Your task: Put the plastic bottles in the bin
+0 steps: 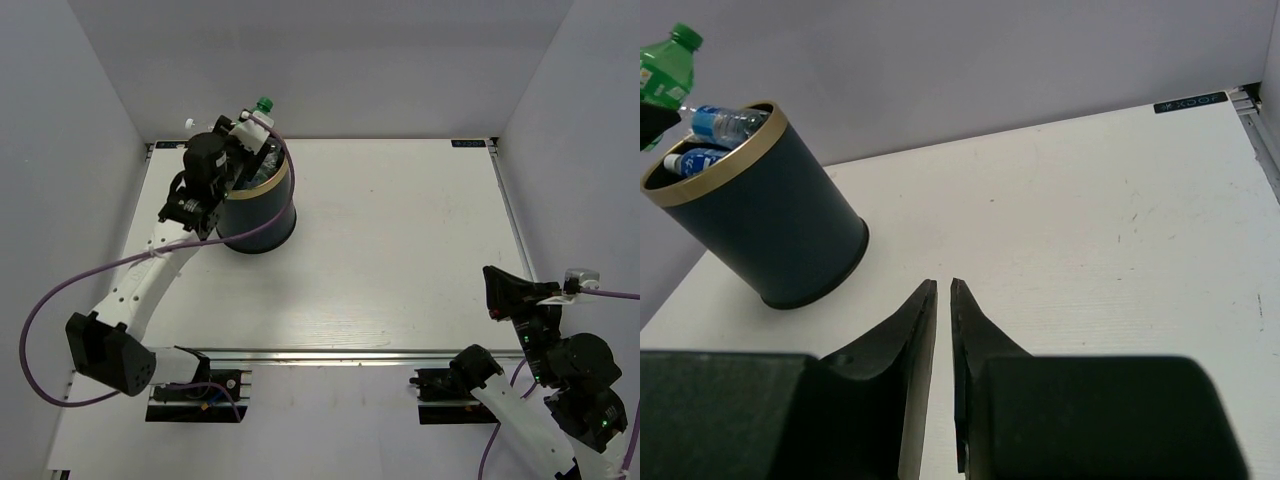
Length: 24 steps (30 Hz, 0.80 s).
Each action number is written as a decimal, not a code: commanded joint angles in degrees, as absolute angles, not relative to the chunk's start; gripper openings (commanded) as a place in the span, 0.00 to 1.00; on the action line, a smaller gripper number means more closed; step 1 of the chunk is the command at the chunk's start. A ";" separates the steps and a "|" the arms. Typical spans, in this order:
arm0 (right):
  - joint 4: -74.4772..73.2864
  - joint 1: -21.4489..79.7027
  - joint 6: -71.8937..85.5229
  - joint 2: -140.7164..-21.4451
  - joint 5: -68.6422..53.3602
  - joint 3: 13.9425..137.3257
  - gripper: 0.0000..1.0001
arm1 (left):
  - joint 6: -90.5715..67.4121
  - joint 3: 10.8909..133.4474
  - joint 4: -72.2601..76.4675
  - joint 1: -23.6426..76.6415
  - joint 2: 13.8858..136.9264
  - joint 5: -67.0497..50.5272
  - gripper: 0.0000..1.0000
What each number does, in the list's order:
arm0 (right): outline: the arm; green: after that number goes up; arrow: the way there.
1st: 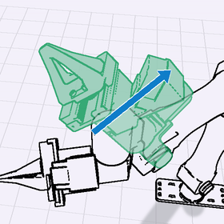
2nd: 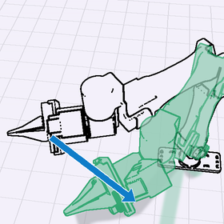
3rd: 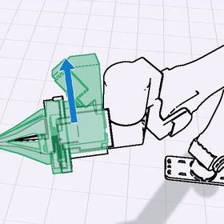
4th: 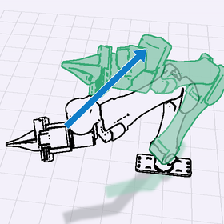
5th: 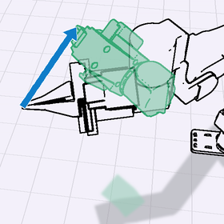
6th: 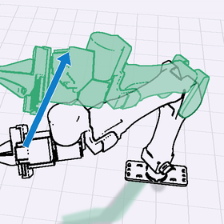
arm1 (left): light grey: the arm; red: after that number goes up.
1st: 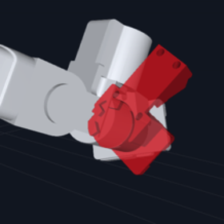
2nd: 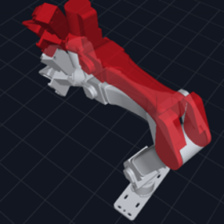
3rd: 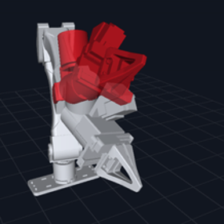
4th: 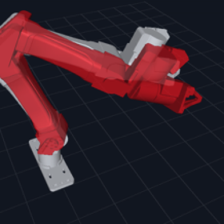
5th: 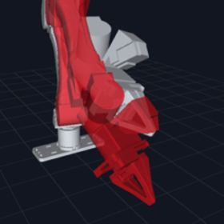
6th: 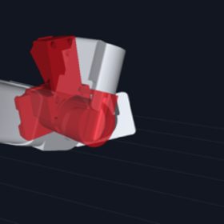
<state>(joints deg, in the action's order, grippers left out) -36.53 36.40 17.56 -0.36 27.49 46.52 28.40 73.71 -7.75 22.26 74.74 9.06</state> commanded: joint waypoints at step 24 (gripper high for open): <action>-36.30 36.65 16.52 14.33 23.03 47.64 0.17 | 34.89 80.78 -20.48 6.42 80.68 -23.47 0.03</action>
<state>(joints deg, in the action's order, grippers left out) -37.28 36.45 17.37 -0.36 23.75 46.54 34.70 80.25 -20.78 6.96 80.99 -20.60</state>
